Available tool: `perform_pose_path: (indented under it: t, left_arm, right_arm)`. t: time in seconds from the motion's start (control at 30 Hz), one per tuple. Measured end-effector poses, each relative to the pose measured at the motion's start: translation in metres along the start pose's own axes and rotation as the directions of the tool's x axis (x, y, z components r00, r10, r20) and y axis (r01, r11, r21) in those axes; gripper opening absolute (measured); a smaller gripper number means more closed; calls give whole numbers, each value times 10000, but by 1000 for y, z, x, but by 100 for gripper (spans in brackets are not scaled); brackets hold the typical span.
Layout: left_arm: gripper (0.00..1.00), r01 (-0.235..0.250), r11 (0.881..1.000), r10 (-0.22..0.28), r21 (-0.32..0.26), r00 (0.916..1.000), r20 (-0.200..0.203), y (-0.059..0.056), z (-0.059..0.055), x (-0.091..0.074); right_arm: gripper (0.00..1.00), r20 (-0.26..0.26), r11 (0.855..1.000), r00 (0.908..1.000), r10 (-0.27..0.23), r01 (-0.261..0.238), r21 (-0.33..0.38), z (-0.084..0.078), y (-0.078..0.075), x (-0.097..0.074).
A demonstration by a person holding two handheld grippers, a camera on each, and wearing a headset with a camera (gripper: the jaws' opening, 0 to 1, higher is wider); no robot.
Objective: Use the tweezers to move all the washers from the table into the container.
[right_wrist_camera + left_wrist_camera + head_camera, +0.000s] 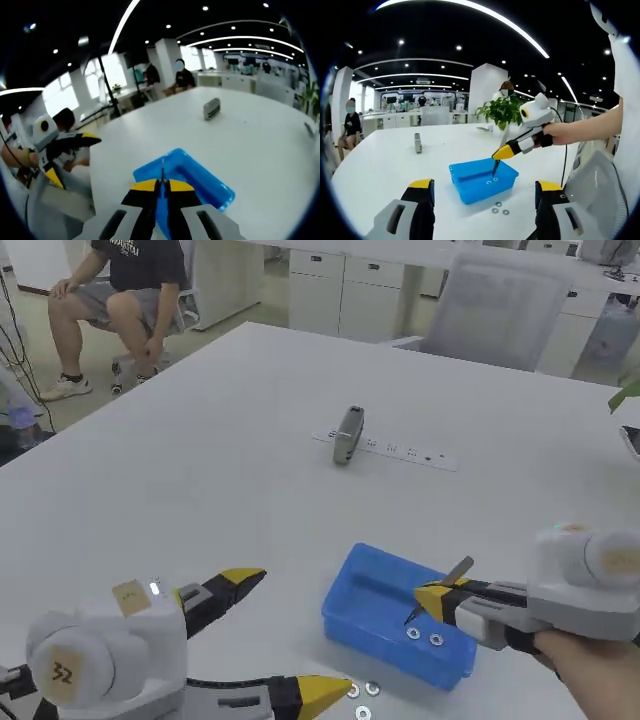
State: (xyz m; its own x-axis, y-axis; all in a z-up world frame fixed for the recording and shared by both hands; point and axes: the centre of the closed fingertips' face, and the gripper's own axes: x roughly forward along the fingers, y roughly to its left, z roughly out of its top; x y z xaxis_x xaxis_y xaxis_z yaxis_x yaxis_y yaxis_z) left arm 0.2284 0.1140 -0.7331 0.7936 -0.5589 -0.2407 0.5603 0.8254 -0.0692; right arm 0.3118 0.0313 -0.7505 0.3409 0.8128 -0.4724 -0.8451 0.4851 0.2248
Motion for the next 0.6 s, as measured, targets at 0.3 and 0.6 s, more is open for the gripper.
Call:
perform_pose_path:
  t: [0.3,0.6]
  left_arm:
    - [84,621,9981,-621,-13,9978,-218,-12,-4,4]
    - [83,708,9975,-707,29,9973,-221,-12,-5,2]
  right_arm:
    - [3,-415,9984,9977,534,-541,-159,-28,33,8]
    - [3,-1449,9988,9894,38,-108,-475,-70,35,27]
